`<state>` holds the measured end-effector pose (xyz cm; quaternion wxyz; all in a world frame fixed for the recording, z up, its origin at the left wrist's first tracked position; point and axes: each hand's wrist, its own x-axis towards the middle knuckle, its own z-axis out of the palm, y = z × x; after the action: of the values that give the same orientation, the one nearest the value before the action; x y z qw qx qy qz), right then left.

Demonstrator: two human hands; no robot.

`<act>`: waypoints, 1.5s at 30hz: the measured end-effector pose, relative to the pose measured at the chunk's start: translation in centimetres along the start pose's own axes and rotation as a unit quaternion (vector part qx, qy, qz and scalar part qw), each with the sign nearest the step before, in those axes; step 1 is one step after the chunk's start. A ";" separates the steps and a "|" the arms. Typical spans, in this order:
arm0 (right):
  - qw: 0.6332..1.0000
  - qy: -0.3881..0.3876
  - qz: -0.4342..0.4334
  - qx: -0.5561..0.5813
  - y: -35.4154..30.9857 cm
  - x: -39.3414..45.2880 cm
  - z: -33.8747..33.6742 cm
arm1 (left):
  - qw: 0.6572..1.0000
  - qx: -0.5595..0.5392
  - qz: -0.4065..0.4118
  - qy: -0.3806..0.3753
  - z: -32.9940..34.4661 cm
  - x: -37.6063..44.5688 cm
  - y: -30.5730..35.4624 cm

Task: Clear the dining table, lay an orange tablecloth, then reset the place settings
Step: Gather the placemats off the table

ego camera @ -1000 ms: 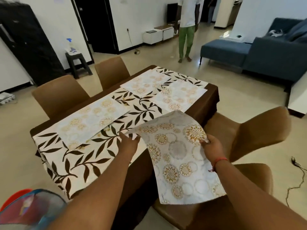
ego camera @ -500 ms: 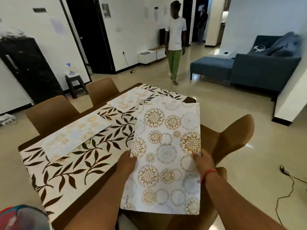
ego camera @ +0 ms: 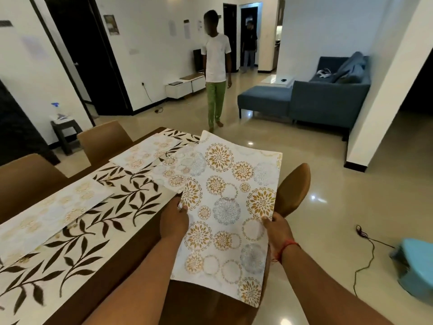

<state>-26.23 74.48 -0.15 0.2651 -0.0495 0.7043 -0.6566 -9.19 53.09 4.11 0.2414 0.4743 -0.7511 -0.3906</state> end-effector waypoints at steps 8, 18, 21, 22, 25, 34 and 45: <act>0.999 -0.016 -0.024 -0.039 -6.0 13.0 -11.7 | 1.000 -0.003 0.016 0.003 14.1 4.1 11.5; 0.996 0.014 -0.045 -0.081 -13.6 28.9 -23.4 | 0.998 -0.058 -0.011 -0.007 28.7 10.8 23.8; 0.995 0.030 -0.045 -0.088 -15.0 34.3 -24.2 | 0.994 -0.097 -0.044 0.006 32.6 14.6 25.3; 0.994 0.035 -0.049 -0.092 -15.5 36.4 -24.3 | 0.992 -0.115 -0.055 0.010 34.2 16.1 25.6; 0.991 0.046 -0.053 -0.116 -17.2 42.6 -24.4 | 0.983 -0.164 -0.085 0.005 38.6 20.9 26.7; 0.978 0.048 -0.070 -0.192 -26.0 60.8 -24.1 | 0.974 -0.197 -0.115 -0.011 48.5 35.9 33.2; 0.957 -0.148 -0.068 -0.240 -27.7 85.4 -14.5 | 0.953 -0.181 -0.195 0.143 54.5 50.2 32.0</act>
<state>-113.23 48.16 -0.21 0.3010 -0.2561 0.7893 -0.4700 -87.69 35.14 -1.72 0.3469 0.6109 -0.5182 -0.4879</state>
